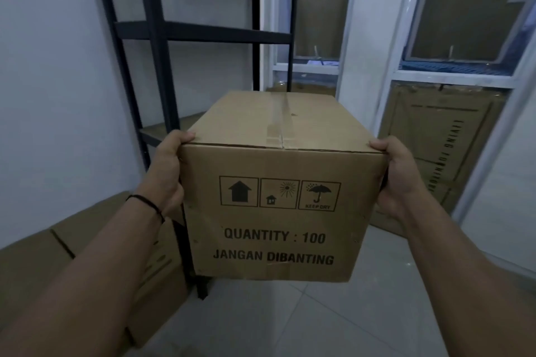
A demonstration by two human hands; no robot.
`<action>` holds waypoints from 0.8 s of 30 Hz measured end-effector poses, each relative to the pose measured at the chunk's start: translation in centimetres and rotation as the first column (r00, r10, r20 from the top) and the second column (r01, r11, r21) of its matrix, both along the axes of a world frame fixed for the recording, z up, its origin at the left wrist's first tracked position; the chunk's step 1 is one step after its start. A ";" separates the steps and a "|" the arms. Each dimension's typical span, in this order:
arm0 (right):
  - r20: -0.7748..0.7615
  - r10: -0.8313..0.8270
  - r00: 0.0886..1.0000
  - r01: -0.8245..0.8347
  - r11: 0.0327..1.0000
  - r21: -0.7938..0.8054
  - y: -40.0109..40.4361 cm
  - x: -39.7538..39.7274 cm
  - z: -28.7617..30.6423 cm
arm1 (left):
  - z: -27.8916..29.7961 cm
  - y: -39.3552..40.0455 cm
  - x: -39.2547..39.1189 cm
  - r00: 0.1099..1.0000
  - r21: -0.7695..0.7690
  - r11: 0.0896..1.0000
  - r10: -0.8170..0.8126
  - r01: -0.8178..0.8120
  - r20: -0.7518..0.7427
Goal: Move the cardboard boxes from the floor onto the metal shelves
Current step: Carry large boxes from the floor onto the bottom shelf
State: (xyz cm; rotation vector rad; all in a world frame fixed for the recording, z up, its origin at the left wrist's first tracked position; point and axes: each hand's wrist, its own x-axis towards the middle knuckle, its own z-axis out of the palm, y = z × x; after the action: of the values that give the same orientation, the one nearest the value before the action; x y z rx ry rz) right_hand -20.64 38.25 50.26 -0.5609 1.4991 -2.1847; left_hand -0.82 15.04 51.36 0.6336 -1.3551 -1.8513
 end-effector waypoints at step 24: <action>0.156 -0.155 0.976 0.157 0.988 -0.001 15.2 -16.7 -0.9 | -3.1 10.4 -24.2 0.959 0.101 0.954 -0.282 0.281 -0.006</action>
State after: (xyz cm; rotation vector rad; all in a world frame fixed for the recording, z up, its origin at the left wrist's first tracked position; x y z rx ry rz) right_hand -37.33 53.48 49.40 -0.2768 1.4904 -2.2993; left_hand -24.99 25.40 48.28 0.5199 -1.4240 -2.1578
